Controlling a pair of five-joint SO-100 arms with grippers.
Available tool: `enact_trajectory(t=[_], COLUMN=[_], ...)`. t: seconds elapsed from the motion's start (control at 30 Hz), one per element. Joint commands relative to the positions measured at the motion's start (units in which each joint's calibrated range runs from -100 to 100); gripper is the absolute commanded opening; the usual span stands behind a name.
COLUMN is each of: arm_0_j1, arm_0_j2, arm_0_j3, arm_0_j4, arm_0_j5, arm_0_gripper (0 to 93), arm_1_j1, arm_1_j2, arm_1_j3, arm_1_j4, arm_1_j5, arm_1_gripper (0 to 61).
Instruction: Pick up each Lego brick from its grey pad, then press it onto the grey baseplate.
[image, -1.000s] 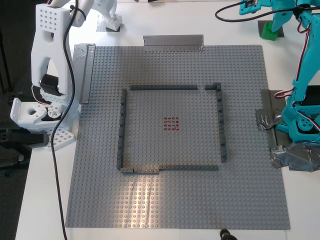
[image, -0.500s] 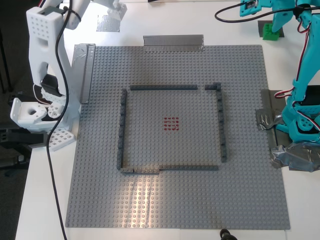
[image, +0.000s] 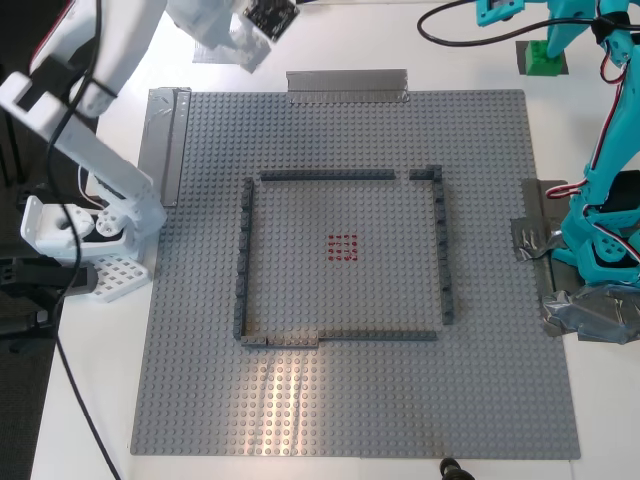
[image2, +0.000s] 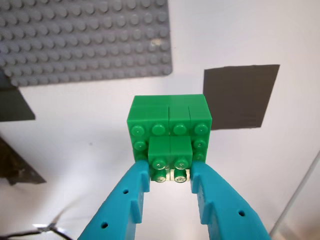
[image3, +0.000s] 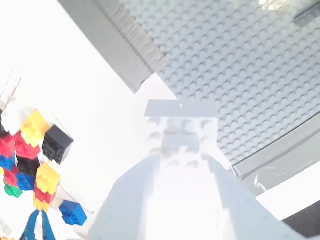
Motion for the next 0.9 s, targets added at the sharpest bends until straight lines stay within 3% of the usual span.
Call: enact_trajectory(t=[0.0,0.27,0.53,0.87], arm_0_j1=[0.4,-1.2,-6.2,-13.5], arm_0_j2=[-5.6,-13.8,-20.8,-32.5], arm_0_j3=[-0.3,-0.3,0.8,17.7], arm_0_j4=[1.5,1.5,1.5,1.5], arm_0_j5=[3.9,4.4,4.5,5.9], arm_0_gripper=[0.0,0.0,0.0,0.0], arm_1_j1=[9.8,30.2,45.2,56.2], arm_1_j2=[-13.6,-22.3,-23.9,-17.9], arm_1_j3=[6.5,21.5,28.4,33.2], arm_1_j4=[3.2,7.2,2.0,-8.7], arm_1_j5=[0.9,2.5,5.5,8.0], arm_1_gripper=[4.7,4.8,4.8,4.8])
